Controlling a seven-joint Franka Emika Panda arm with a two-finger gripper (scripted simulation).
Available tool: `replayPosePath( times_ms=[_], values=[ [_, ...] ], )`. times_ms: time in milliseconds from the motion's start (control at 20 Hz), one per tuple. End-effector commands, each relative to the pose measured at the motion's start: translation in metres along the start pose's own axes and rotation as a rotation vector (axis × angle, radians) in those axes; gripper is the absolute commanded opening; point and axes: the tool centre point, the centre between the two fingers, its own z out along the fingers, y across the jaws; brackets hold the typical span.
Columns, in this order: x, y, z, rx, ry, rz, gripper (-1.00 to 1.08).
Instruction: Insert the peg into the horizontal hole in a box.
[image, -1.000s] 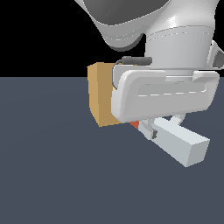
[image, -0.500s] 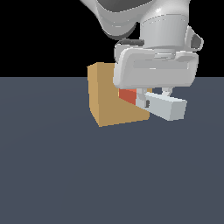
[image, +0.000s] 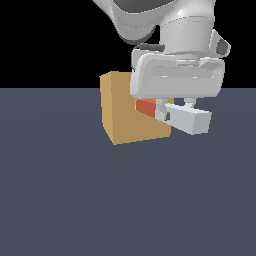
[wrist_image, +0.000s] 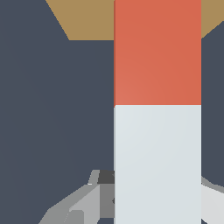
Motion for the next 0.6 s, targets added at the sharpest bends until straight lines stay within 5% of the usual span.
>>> replayPosePath(
  times_ms=[0, 550],
  values=[
    [-0.0015, 0.0027, -0.0043, -0.007, -0.002, 0.001, -1.00],
    [0.0058, 0.0023, -0.0029, -0.004, -0.002, 0.002, -1.00]
  ],
)
